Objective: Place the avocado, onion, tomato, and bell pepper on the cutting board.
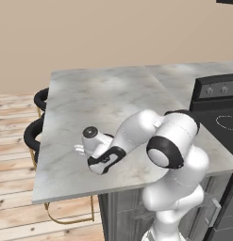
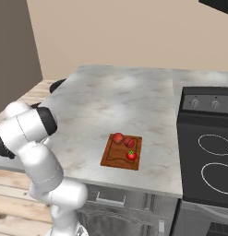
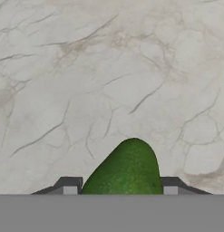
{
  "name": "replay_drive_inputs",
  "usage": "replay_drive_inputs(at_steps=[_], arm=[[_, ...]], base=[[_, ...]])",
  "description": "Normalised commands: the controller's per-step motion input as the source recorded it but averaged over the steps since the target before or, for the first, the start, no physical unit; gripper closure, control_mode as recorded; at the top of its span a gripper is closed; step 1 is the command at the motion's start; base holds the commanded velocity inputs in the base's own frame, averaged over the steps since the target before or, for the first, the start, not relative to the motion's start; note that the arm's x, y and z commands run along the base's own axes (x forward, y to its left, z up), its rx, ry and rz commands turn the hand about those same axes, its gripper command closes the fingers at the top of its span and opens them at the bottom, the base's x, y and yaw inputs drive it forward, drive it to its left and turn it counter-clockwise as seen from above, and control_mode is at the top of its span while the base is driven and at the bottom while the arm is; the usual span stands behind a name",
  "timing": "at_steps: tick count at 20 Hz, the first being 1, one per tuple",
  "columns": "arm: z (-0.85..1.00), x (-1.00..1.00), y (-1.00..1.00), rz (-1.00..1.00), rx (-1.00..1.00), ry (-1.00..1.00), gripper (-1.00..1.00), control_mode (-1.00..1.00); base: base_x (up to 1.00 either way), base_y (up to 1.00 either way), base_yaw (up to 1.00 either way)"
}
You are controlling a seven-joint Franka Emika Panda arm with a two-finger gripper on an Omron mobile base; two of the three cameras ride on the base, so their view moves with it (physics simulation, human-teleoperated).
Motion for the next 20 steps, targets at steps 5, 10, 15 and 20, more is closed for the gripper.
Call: replay_drive_inputs(at_steps=[5,10,15,20], arm=[[0.35,0.02,-0.44,0.00,0.02,0.00,1.00,-1.00],[0.53,0.00,-0.37,0.00,0.06,0.04,1.00,-1.00],[0.64,0.00,-0.33,0.00,0.07,0.09,1.00,-1.00],[0.62,0.00,-0.34,0.00,0.07,0.11,1.00,-1.00]], base=[[0.00,0.00,0.00],[0.00,0.00,0.00],[0.00,0.00,0.00],[0.00,0.00,0.00]])
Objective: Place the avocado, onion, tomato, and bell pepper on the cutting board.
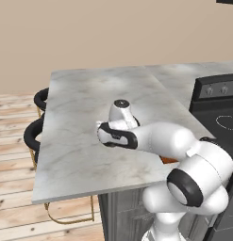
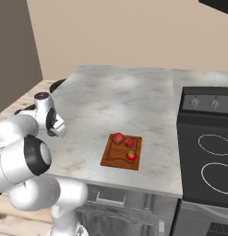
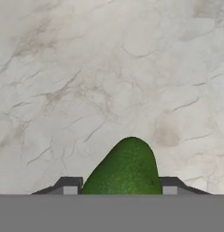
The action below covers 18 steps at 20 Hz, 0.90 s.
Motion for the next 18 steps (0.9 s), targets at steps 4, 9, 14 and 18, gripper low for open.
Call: replay_drive_inputs(at_steps=[4,9,14,18], arm=[[0.40,-0.05,-0.37,0.00,0.03,0.12,1.00,-1.00],[0.18,-0.22,-0.47,0.00,0.00,0.12,1.00,-1.00],[0.04,-0.24,-0.51,-0.01,0.00,0.12,1.00,-1.00],[0.02,-0.22,-0.49,-0.01,0.00,0.10,1.00,-1.00]], base=[[0.00,0.00,0.00],[0.00,0.00,0.00],[0.00,0.00,0.00],[0.00,0.00,0.00]])
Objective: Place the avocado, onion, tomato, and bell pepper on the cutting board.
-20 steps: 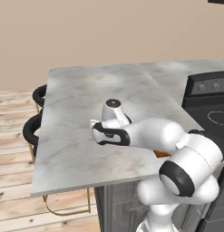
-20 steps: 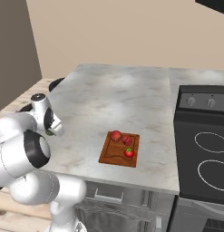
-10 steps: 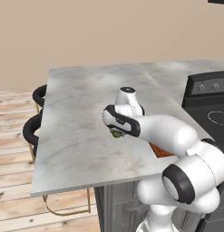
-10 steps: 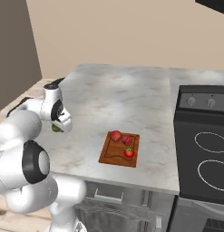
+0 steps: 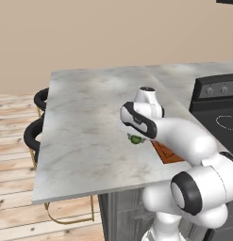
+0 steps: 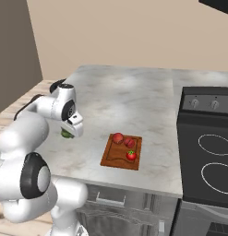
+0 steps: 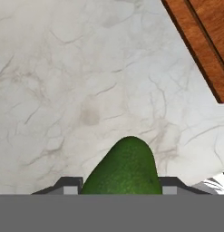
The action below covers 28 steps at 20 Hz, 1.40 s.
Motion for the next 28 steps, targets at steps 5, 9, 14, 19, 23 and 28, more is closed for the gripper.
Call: replay_drive_inputs(at_steps=[5,9,14,19,23,28], arm=[[0.00,-0.15,-0.50,-0.01,0.00,0.02,1.00,-1.00],[-0.13,-0.13,-0.48,0.00,-0.01,-0.01,1.00,-1.00],[-0.24,-0.13,-0.40,0.00,-0.03,-0.03,1.00,-1.00],[-0.25,-0.05,-0.35,0.00,-0.05,-0.05,1.00,-1.00],[-0.18,0.00,-0.39,0.00,-0.05,-0.02,1.00,-1.00],[-0.12,0.00,-0.33,0.00,-0.05,0.00,1.00,-1.00]], base=[[0.00,0.00,0.00],[0.00,0.00,0.00],[0.00,0.00,0.00],[0.00,0.00,0.00],[0.00,0.00,0.00],[0.00,0.00,0.00]])
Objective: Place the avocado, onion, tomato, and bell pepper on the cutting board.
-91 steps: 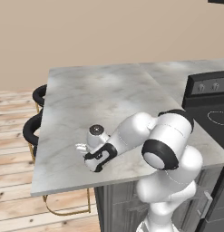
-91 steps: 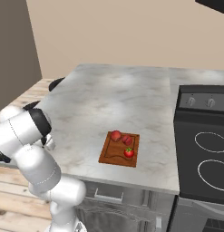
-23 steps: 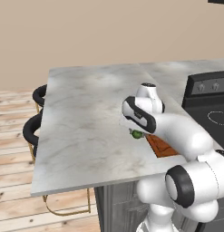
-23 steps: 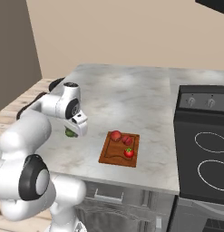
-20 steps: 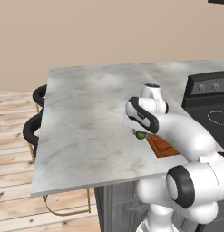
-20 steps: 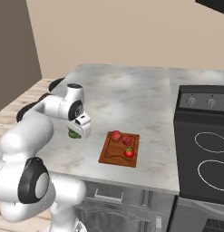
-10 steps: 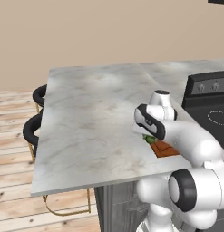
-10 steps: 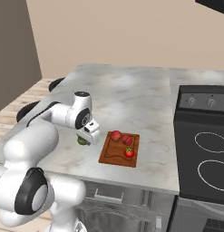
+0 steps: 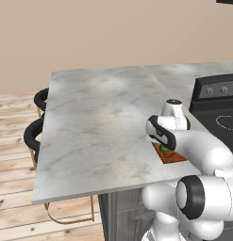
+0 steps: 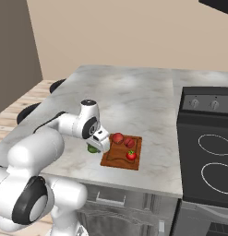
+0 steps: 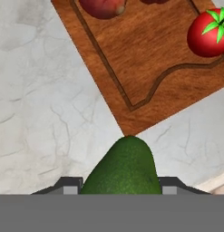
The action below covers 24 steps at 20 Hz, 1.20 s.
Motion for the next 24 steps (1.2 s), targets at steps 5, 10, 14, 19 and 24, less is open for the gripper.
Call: replay_drive_inputs(at_steps=[5,10,14,19,24], arm=[[-0.09,0.04,-0.30,0.00,-0.04,0.00,1.00,-1.00],[-0.04,0.09,-0.16,0.00,-0.03,0.00,1.00,-1.00],[-0.16,0.07,-0.14,0.00,-0.01,0.00,1.00,-1.00],[-0.29,0.14,-0.10,0.00,-0.02,-0.02,1.00,-1.00],[-0.29,0.22,-0.14,0.00,0.00,-0.03,1.00,-1.00]], base=[[0.00,0.00,0.00],[0.00,0.00,0.00],[0.00,0.00,0.00],[0.00,0.00,0.00],[0.00,0.00,0.00]])
